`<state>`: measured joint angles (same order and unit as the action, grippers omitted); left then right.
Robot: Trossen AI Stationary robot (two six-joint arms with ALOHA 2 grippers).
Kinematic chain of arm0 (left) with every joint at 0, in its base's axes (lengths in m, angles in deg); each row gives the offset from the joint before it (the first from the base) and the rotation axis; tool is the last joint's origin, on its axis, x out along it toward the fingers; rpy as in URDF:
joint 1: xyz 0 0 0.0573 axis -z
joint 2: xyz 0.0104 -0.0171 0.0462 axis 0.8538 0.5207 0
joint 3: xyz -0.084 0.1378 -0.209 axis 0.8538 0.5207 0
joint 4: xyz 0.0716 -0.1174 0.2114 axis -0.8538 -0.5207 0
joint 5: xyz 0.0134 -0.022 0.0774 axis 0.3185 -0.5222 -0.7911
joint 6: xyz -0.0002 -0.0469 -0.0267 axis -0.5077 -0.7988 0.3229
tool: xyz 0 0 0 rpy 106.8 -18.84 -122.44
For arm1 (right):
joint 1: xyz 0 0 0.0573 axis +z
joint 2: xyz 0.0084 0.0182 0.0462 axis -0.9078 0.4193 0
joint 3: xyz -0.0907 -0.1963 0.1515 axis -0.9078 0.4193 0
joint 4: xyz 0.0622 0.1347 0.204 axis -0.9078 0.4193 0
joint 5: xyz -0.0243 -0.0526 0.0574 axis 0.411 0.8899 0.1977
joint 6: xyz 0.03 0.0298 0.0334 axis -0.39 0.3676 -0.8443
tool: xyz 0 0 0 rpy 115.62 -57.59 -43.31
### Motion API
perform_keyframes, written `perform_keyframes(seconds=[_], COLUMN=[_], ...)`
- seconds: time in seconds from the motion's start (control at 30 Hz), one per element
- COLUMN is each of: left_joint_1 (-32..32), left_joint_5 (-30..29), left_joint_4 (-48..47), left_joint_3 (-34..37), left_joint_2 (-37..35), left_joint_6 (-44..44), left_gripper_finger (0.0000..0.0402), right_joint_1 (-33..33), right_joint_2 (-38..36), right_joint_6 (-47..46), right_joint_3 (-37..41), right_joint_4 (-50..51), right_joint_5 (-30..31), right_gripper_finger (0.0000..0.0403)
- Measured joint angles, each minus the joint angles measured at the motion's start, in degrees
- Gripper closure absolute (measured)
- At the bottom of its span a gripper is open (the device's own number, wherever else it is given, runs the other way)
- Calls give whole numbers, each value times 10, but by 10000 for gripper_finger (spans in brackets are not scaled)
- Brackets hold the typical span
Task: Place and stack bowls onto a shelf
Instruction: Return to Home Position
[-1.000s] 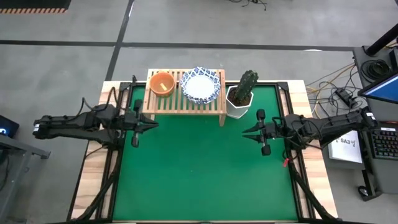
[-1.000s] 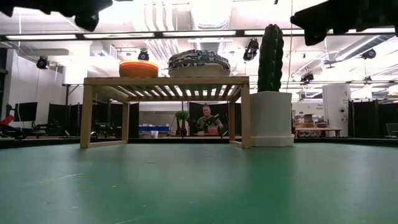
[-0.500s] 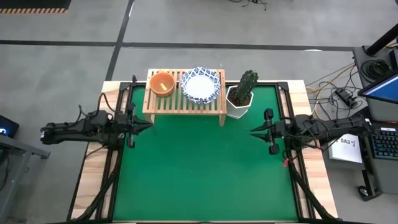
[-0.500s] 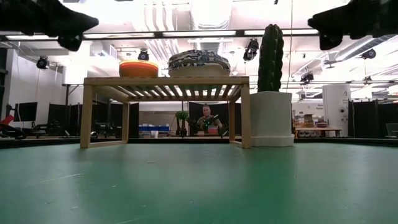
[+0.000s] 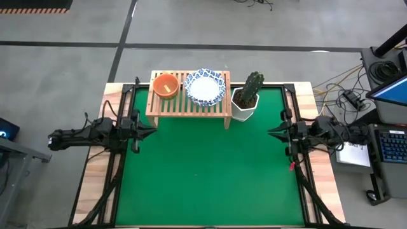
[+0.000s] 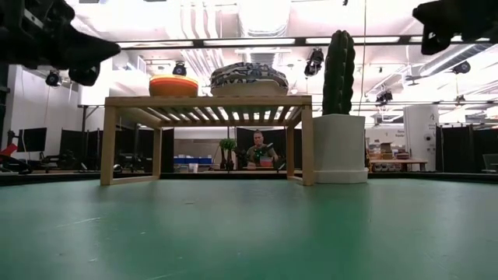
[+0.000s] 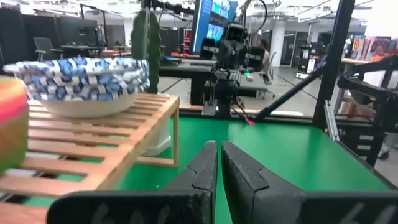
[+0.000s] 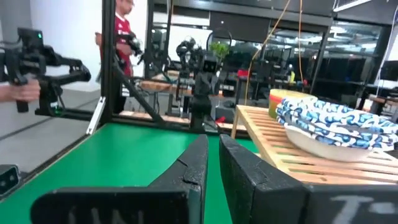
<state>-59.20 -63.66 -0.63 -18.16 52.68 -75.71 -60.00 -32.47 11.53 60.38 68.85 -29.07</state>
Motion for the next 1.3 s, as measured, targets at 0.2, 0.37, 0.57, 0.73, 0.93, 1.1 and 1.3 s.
perform_keyframes(seconds=[0.2, 0.37, 0.57, 0.73, 0.93, 1.1, 1.3], left_joint_1=[0, 0, 0, 0, 0, 0, 0], left_joint_5=[27, 60, 61, 36, 35, 35, 35], left_joint_4=[37, 99, 97, 99, 101, 100, 98], left_joint_3=[39, 77, 84, 79, 78, 78, 78], left_joint_2=[-4, -1, 3, 3, 3, 3, 3], left_joint_6=[-1, -6, -7, -47, -44, -44, -43], left_gripper_finger=[397, 397, 397, 397, 397, 397, 397], right_joint_1=[0, 0, 0, 0, 0, 0, 0], right_joint_2=[-24, -21, -24, -25, -25, -23, 2], right_joint_6=[-1, -13, -19, -1, 14, 28, 47], right_joint_3=[3, 4, 34, 66, 99, 141, 141], right_joint_4=[16, 13, 11, -5, -36, -110, -106], right_joint_5=[-39, -66, -107, -111, -137, -207, -168], right_gripper_finger=[377, 377, 377, 377, 377, 377, 374])
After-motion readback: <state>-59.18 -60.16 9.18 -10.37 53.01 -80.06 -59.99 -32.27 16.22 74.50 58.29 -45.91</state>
